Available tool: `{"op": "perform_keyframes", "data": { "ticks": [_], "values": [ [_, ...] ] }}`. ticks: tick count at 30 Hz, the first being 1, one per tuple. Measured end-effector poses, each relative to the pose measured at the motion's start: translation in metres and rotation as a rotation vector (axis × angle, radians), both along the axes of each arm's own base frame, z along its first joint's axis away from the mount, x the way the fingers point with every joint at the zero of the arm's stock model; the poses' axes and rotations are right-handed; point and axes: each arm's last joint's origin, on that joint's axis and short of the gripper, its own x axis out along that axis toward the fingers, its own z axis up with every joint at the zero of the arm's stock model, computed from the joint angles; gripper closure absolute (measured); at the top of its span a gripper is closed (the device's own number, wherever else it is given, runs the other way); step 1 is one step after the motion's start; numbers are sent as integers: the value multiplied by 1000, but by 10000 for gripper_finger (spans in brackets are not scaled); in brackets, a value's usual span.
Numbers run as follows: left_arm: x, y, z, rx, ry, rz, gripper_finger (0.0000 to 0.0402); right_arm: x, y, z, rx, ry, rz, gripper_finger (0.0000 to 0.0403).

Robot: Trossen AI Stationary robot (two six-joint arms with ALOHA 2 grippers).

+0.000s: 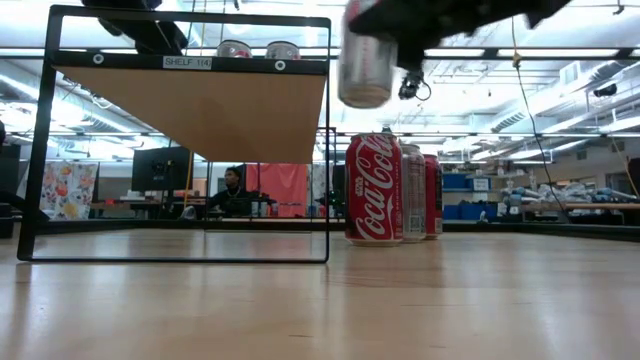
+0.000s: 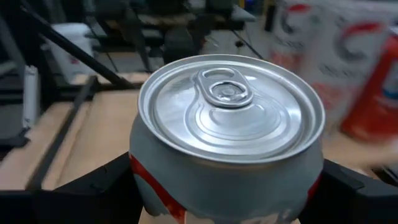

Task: Place canned beverage on shelf
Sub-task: Put the bottom red-silver soda can on the shelf

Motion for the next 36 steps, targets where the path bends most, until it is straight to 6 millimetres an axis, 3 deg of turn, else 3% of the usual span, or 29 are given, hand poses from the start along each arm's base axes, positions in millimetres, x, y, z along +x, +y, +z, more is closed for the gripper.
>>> {"op": "perform_keyframes", "data": {
  "ticks": [11,18,28,36],
  "values": [
    [5,-3,8,89,-117,98,79,77,-36,8,-77,12,95,78],
    [4,-5,9,80,-129,105,79,109,-58,1,-44,44,133,76],
    [3,-18,10,106,-149,0,79,117,-61,-5,-63,63,114,39],
    [3,-20,11,100,-155,-5,79,105,-44,22,-181,35,68,38]
  ]
}}
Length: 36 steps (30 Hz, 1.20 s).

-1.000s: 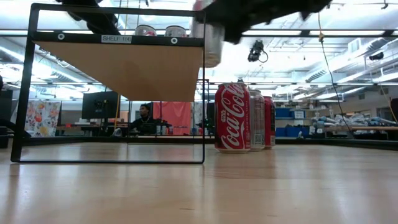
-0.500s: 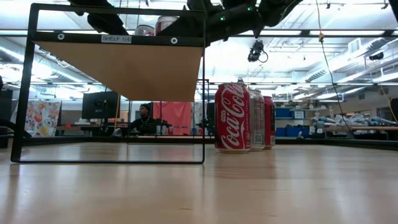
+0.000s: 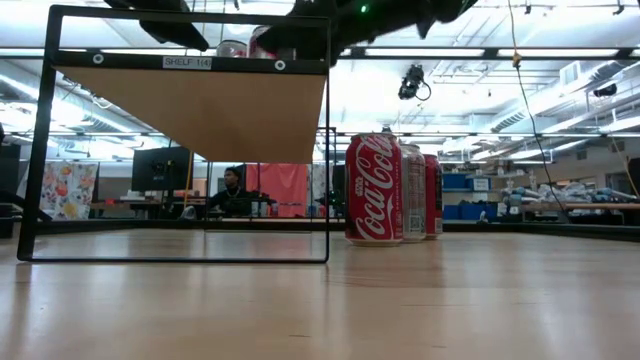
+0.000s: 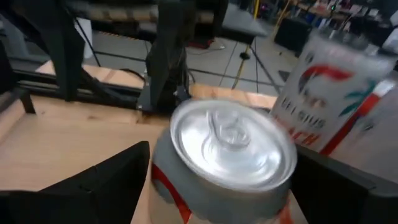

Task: Place canned beverage on shelf
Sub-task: Put the bottom red-silver soda can on the shelf

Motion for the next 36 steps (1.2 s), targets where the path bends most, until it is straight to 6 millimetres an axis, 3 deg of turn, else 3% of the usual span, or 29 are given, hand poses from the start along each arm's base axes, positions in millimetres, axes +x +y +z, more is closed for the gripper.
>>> {"op": "perform_keyframes", "data": {
  "ticks": [6,11,15,22,28,36],
  "values": [
    [0,0,0,-3,0,2,79,-19,12,25,-49,0,-33,39],
    [-1,0,-2,-7,20,10,79,-35,22,28,-59,112,-67,39],
    [-3,1,-4,-13,42,21,79,-39,32,17,-17,218,-66,39],
    [-6,2,-7,-41,76,53,79,-35,48,-18,48,217,-22,52],
    [-6,2,-7,-47,81,66,79,-32,42,-37,91,115,-28,57],
    [-7,4,-7,-56,70,137,79,-12,28,-56,122,7,2,57]
  ]
}}
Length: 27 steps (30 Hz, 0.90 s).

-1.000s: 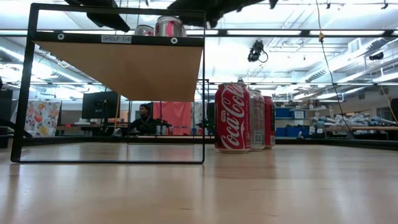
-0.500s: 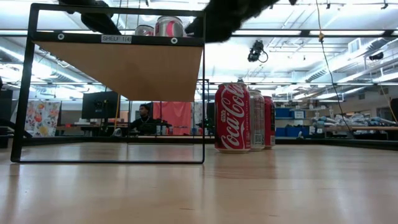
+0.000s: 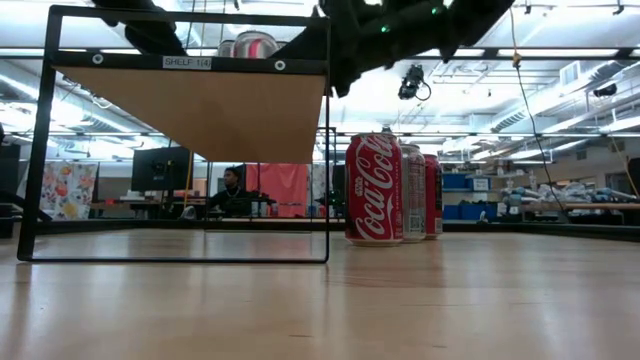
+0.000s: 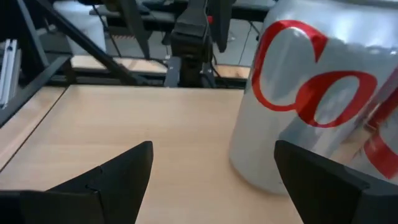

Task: Place canned beverage on shelf
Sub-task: Put the bottom red-silver soda can on the shelf

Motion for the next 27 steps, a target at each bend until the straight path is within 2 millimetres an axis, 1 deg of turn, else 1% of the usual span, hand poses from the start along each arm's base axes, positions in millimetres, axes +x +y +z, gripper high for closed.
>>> {"op": "perform_keyframes", "data": {
  "ticks": [4,10,16,19,21,27],
  "values": [
    [0,0,-1,-2,7,5,79,6,-8,-8,2,-28,-15,57],
    [-1,1,-1,15,11,7,79,11,-17,-12,9,-67,-39,57],
    [-1,2,0,56,0,45,79,12,-19,-10,9,-93,-46,57],
    [-1,3,0,65,-2,53,79,13,-20,-6,9,-143,-46,57],
    [-1,3,0,72,-3,49,79,16,-20,-7,11,-169,-46,57],
    [0,3,1,95,-8,46,79,24,-20,-15,18,-165,-48,57]
  ]
}}
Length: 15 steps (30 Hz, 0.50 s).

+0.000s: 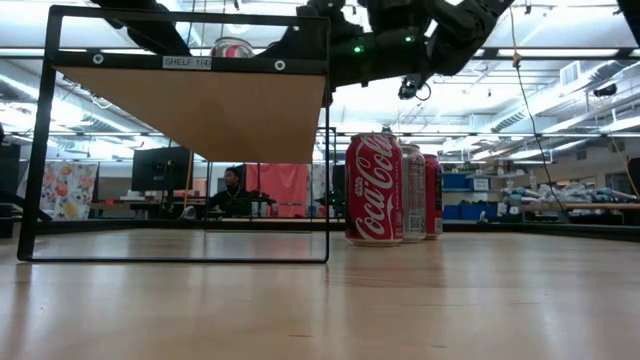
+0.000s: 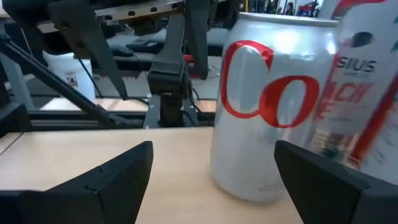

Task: Place canned beverage on shelf
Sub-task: Put the bottom red-silver soda can on the shelf

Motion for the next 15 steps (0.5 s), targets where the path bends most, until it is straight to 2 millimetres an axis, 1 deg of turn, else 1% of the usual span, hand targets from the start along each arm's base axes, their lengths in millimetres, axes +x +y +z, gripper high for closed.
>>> {"op": "perform_keyframes", "data": {
  "ticks": [2,9,15],
  "values": [
    [0,0,-1,0,6,2,79,2,0,-2,0,18,0,57],
    [-1,0,-1,-1,9,4,79,2,0,0,-1,31,-5,57],
    [1,0,1,-7,-15,5,79,2,-8,0,15,24,-20,57]
  ]
}}
